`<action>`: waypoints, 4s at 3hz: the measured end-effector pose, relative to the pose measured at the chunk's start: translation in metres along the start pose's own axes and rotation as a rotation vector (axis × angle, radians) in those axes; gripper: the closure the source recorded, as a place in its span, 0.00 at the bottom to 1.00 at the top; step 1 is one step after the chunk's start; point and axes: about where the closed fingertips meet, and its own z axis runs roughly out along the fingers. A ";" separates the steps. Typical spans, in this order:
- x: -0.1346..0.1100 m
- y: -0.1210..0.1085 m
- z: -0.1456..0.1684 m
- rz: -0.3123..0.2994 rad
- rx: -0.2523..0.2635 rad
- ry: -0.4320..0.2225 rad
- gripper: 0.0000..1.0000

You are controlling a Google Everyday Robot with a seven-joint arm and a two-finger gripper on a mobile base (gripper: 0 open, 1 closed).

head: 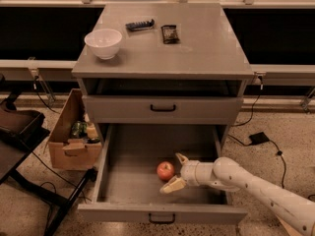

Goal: Pick apple from middle drawer and place on counter

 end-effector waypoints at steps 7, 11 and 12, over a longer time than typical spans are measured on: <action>-0.049 0.011 -0.020 -0.044 -0.048 0.192 1.00; -0.350 -0.029 -0.318 0.088 0.091 0.174 1.00; -0.384 -0.078 -0.332 0.167 0.173 0.164 1.00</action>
Offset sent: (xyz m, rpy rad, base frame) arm 0.0395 0.0223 -0.0341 -0.1182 0.0159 0.1514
